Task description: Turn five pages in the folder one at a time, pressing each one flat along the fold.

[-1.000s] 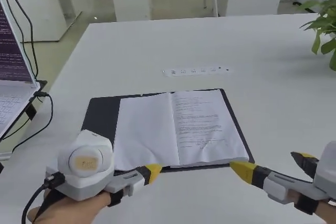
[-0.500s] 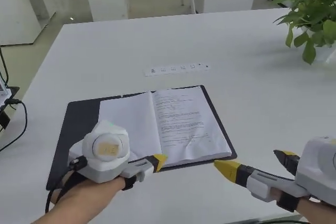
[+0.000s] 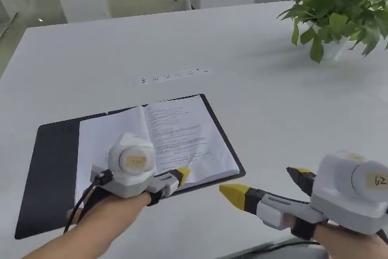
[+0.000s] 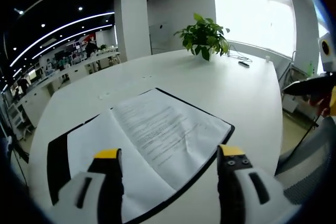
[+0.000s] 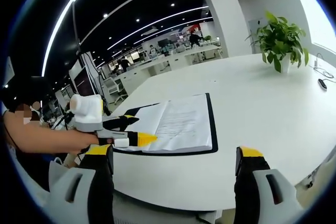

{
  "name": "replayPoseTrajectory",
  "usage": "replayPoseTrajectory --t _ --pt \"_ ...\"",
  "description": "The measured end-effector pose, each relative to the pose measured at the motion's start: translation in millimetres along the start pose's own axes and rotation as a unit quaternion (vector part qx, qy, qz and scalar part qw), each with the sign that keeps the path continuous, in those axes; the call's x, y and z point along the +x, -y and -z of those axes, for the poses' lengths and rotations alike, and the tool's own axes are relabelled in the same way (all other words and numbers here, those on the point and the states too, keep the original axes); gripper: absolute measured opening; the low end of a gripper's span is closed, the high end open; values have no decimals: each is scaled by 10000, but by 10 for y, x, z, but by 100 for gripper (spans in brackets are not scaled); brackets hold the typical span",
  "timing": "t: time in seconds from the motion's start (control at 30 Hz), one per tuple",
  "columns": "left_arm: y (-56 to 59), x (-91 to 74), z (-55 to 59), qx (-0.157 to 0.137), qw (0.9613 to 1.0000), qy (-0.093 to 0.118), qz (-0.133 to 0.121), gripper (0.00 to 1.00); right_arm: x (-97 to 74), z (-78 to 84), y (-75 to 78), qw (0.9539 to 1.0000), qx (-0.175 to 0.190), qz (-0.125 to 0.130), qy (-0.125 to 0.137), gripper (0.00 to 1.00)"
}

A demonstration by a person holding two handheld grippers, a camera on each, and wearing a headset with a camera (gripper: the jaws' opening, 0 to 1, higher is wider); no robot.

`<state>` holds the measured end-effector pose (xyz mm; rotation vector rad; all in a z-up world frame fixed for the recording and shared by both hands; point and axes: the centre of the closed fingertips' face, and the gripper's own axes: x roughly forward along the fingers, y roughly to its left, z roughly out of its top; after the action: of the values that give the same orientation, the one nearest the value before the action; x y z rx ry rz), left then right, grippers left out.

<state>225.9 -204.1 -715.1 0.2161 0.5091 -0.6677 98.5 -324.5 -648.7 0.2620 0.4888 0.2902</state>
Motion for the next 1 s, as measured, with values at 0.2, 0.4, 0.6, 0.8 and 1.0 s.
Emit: replayPoseTrajectory --t 0.2,0.4,0.6,0.8,1.0 --pt "96 268 46 99 9999 -100 71 68 -26 14 8 10000 29 27 -8 96" --pt "197 544 166 204 9993 -292 115 61 -96 -7 60 9998 142 114 65 95" --pt "224 722 250 163 9990 -418 36 59 -126 30 55 9998 190 103 36 94" --pt "231 775 301 25 9990 -437 -110 56 -146 56 78 9997 232 125 2 94" --pt "233 752 312 -65 9994 -297 -159 54 -141 96 97 9995 300 129 -40 93"
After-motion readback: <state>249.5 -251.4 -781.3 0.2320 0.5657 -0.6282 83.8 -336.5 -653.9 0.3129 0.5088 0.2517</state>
